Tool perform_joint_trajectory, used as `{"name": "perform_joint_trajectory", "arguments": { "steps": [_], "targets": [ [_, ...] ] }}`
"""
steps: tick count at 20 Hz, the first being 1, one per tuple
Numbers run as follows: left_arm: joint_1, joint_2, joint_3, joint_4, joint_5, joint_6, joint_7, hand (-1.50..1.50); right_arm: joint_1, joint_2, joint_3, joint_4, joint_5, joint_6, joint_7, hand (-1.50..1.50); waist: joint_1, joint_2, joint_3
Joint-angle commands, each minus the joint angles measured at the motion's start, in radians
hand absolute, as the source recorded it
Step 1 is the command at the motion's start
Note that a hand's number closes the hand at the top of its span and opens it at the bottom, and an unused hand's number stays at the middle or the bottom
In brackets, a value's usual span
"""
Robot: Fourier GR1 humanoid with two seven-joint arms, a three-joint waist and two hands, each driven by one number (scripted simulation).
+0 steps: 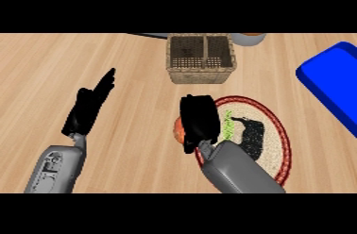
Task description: Pick the squash from the placemat and place it in the basket
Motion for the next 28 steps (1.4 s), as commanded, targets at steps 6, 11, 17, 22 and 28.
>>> {"name": "perform_joint_trajectory", "arguments": {
  "steps": [6,11,17,22,28],
  "targets": [
    [-0.057,-0.022,-0.040,0.026,-0.017,-0.014,0.000,0.00,-0.352,0.003,-0.072,0.025,-0.260,-0.098,0.253,1.50,0.069,0.009,0.006],
    [-0.062,-0.029,-0.043,0.049,-0.015,-0.019,0.001,0.00,-0.547,0.003,-0.134,0.014,-0.339,-0.272,0.372,1.50,0.071,0.000,0.003],
    [-0.089,-0.045,-0.038,0.062,-0.022,0.005,0.028,0.00,-0.840,0.003,-0.195,0.140,-0.355,-0.323,0.467,1.50,0.046,-0.006,-0.002],
    [-0.090,-0.024,-0.020,0.072,-0.018,-0.001,0.010,0.00,-1.034,0.003,-0.274,0.280,-0.396,-0.345,0.497,1.50,0.033,-0.005,-0.004],
    [-0.128,-0.004,0.014,0.082,-0.012,0.008,0.028,0.00,-1.220,0.003,-0.328,0.479,-0.394,-0.382,0.512,1.50,0.003,0.001,-0.005]
  ]
}}
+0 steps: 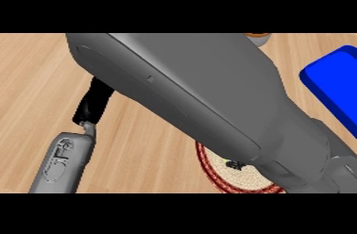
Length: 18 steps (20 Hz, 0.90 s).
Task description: Pick the squash from the placemat and place it in the basket
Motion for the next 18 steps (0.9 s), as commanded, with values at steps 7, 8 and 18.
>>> {"name": "perform_joint_trajectory", "arguments": {
  "steps": [7,8,18],
  "targets": [
    [0.040,0.022,0.037,0.002,0.005,0.018,-0.027,0.00,-0.298,-0.012,-0.043,0.414,0.049,0.143,0.122,1.50,-0.073,-0.003,-0.001],
    [0.043,0.020,0.036,0.004,-0.006,0.032,-0.026,0.00,-0.301,0.005,-0.029,0.457,0.063,0.150,0.122,1.50,-0.081,-0.001,0.000],
    [0.075,0.038,0.064,-0.025,0.008,0.034,-0.030,0.00,-0.383,-0.023,-0.073,0.726,0.069,0.192,0.054,1.50,-0.127,-0.001,0.006]
  ]
}}
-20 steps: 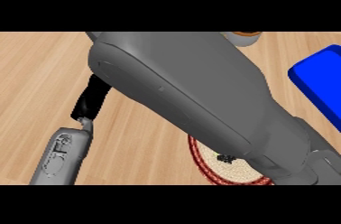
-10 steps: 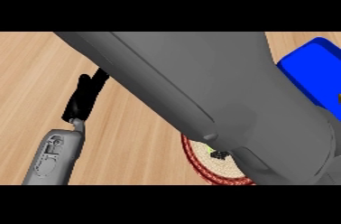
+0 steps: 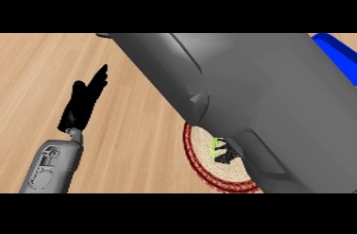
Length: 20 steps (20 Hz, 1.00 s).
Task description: Pick the squash from the placemat and place it in the basket
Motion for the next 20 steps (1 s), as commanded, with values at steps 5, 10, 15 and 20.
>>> {"name": "perform_joint_trajectory", "arguments": {
  "steps": [5,10,15,20],
  "targets": [
    [0.040,0.008,0.006,-0.038,-0.004,0.008,0.005,0.00,-0.007,-0.024,-0.041,0.120,-0.006,0.029,-0.054,1.50,-0.029,-0.003,0.004],
    [0.051,0.026,0.040,-0.013,0.010,0.006,-0.030,0.00,0.055,-0.028,-0.066,0.108,-0.019,-0.021,-0.157,1.50,-0.047,-0.004,0.005],
    [0.029,0.000,0.008,-0.062,-0.003,0.017,0.036,0.00,0.126,-0.024,-0.053,0.159,0.009,-0.064,-0.201,1.50,-0.034,0.002,0.005],
    [0.031,-0.001,0.015,-0.031,-0.002,0.015,0.009,0.00,0.198,0.022,-0.102,0.150,-0.036,-0.140,-0.202,1.50,-0.037,0.002,0.005]
  ]
}}
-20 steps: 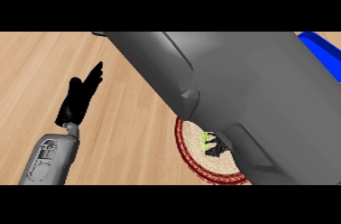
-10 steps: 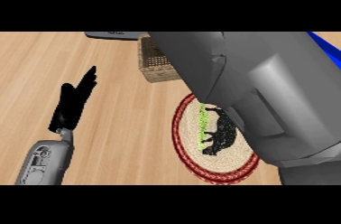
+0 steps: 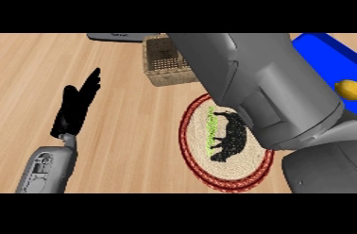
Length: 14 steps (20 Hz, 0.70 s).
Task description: Pick the squash from the placemat and place it in the basket
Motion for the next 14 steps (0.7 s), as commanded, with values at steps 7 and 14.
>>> {"name": "perform_joint_trajectory", "arguments": {
  "steps": [7,14],
  "targets": [
    [0.007,0.030,0.019,-0.025,0.025,-0.038,0.017,0.00,0.157,0.033,-0.095,-0.028,-0.068,-0.254,-0.060,-1.50,0.001,0.000,0.001],
    [0.012,0.032,0.045,0.031,0.035,-0.035,-0.041,0.00,0.124,0.023,-0.099,-0.077,-0.037,-0.435,-0.056,-1.50,-0.008,-0.003,0.000]
  ]
}}
